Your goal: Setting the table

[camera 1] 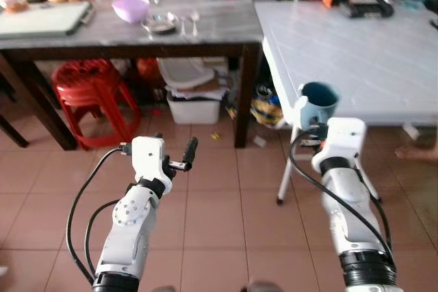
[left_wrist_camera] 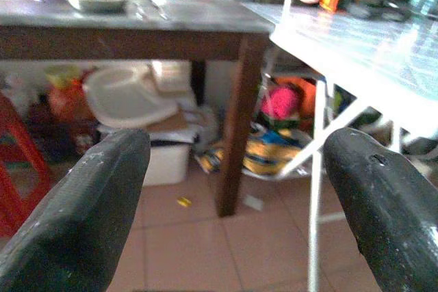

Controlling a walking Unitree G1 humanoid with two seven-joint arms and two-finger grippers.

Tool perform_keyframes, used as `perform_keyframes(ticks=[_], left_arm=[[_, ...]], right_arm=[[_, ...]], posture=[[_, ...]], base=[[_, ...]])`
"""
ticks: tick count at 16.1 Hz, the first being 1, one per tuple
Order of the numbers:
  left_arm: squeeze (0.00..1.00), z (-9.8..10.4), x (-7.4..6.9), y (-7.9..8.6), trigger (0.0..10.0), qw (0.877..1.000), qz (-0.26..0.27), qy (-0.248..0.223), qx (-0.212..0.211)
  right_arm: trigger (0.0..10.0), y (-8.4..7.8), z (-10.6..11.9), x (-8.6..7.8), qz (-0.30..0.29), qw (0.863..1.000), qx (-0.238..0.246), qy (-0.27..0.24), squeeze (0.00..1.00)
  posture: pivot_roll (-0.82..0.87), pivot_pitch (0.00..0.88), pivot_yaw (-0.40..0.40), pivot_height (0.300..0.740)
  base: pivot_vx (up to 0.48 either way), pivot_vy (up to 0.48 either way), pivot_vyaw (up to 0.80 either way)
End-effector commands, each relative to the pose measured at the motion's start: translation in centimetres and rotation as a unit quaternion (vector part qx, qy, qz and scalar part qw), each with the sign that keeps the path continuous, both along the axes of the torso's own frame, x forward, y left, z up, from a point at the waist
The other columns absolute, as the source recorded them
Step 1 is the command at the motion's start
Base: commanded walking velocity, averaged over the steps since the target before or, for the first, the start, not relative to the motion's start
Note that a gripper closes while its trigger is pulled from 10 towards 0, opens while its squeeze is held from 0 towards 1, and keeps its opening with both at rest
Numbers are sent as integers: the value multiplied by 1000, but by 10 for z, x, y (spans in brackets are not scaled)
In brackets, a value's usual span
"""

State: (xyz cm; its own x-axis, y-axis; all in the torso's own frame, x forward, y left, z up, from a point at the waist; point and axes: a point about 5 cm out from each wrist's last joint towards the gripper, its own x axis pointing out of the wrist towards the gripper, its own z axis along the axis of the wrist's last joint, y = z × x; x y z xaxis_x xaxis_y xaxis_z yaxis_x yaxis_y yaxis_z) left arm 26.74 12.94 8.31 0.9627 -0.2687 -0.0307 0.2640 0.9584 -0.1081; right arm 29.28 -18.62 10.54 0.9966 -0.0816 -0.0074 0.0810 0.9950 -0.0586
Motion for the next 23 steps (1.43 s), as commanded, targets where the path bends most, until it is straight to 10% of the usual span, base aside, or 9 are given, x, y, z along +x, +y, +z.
perform_keyframes(ticks=[1, 23], left_arm=[[0, 3, 1, 9, 10000, 1000, 9, -5, 11], [0, -1, 5, 7, 10000, 1000, 20, 4, 15]], right_arm=[[10000, 11, 8, 3, 16, 1000, 4, -16, 0], [10000, 15, 11, 4, 33, 999, -9, -28, 0]], posture=[[-38, 0, 5, 740], [-35, 0, 2, 740]], base=[[480, 0, 0], [241, 306, 0]])
